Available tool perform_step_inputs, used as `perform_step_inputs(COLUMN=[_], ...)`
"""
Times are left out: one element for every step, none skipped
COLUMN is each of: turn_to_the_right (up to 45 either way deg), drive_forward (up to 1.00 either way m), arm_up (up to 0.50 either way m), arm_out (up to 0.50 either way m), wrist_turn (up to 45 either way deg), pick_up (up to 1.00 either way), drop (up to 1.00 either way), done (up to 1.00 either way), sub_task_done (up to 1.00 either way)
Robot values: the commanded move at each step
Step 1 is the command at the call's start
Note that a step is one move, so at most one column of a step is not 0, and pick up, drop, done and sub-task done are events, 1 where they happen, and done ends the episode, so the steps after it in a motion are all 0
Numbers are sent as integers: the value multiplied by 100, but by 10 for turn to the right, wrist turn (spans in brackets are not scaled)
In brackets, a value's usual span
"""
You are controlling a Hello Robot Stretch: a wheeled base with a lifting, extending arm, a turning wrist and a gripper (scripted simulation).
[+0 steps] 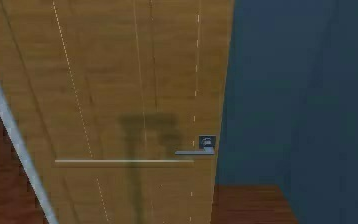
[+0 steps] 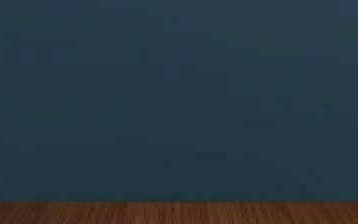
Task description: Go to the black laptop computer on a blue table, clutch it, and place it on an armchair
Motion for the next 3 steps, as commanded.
perform_step_inputs(turn_to_the_right=[450,450,450], drive_forward=[0,0,0], arm_up=[0,0,0], arm_out=[0,0,0], wrist_turn=[0,0,0], pick_up=[0,0,0], drop=[0,0,0], done=[0,0,0], sub_task_done=[0,0,0])
